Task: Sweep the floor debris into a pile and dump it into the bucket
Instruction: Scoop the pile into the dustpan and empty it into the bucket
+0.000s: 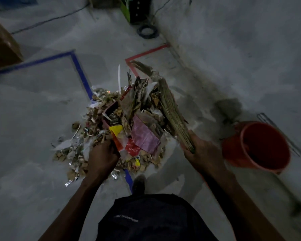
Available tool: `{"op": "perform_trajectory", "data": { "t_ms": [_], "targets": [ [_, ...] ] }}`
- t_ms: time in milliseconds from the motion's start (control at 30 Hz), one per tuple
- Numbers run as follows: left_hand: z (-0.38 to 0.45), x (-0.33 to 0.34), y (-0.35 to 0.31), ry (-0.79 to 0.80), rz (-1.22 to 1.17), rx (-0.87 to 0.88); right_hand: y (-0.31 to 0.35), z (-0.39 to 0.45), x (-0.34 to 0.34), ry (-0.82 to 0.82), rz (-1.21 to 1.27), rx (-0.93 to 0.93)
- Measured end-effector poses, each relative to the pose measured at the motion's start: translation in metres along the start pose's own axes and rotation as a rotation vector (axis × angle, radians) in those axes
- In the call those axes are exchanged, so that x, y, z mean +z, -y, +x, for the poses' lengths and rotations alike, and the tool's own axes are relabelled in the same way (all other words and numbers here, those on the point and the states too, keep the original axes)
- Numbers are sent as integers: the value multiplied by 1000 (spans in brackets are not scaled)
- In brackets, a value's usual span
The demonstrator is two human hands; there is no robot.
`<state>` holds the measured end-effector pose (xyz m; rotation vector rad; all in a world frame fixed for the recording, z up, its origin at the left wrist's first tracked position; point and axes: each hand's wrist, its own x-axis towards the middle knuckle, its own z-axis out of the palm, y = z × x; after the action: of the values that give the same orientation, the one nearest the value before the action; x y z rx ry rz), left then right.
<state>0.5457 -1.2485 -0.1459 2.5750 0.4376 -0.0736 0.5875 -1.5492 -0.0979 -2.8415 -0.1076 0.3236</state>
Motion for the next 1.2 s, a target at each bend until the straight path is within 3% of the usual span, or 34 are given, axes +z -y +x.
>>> {"op": "perform_trajectory", "data": {
  "t_ms": [267, 700, 900, 1200],
  "targets": [
    [-43, 59, -77, 86, 20, 174, -105, -75, -11, -34, 118, 163],
    [-157, 200, -289, 322, 62, 300, -348, -206, -54, -33, 217, 416],
    [-156, 262, -372, 430, 132, 358, -436, -203, -63, 13, 240, 536],
    [-107, 360, -475, 519, 182, 317, -560, -125, -72, 101, 257, 598]
  ]
}}
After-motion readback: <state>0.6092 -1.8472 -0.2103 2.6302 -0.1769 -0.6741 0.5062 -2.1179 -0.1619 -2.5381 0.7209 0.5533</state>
